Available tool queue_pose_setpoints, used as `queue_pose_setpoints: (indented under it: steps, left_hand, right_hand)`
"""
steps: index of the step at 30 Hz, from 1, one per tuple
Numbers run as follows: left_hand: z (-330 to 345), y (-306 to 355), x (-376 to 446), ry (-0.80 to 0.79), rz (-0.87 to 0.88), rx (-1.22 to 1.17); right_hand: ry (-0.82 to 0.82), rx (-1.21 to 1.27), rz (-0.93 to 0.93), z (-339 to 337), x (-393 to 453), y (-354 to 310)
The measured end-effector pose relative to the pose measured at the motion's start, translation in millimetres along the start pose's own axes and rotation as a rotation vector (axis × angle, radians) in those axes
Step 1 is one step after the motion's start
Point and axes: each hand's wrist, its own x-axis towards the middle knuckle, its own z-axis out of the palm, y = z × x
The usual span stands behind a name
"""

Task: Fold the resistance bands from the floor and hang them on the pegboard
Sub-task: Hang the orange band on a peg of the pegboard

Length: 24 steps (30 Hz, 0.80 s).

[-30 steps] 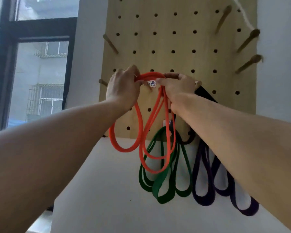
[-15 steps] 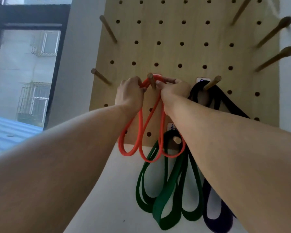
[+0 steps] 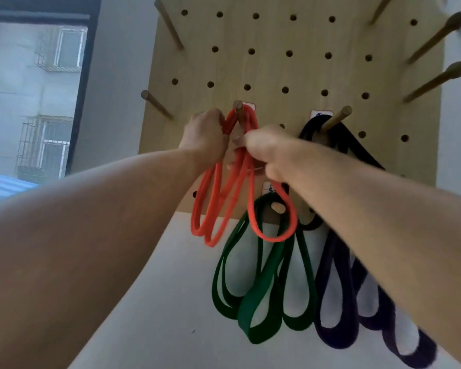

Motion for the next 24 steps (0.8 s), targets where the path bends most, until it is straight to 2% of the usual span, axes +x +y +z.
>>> queue_pose_setpoints:
  steps: [3,6,8,10,11,13,17,21,24]
  left_hand:
    - [-1,3,-1,-0.03,-0.01,-0.018]
    - [-1,3,1,-0.062,-0.037,-0.041]
    - [-2,2,-1,-0.101,-0.035,-0.025]
    - [-4,0,-4,-0.092,-0.04,-0.01]
    - [-6,-1,-5,-0.082,-0.038,-0.001]
    - [-9,-3,-8,-0.076,-0.017,0.008]
    - [-8,0,-12,-0.054,0.018,0.021]
    - [-7,4,-11,-0.027,0.013,0.007]
    - [-10,3,-7,-0.002,0.021,-0.005]
  right_hand:
    - [-0.078,-0.102,0.009,-24,-10,-22]
    - [-0.184,0.003,0.03,-28,-24,-31]
    - [-0.104,0.117,-0.038,-16,-24,-23]
    - [0.095,0.327,-0.004,5,-13,-14]
    - [0.194,0.349,-0.012,14,-5,-8]
    - [0.276,0.225,-0.103,22,2,12]
    - [0.306,0.04,-0.254,30,14,34]
    - [0.502,-0.506,-0.352,20,31,31]
    - [0.549,-0.678,-0.544,3,32,22]
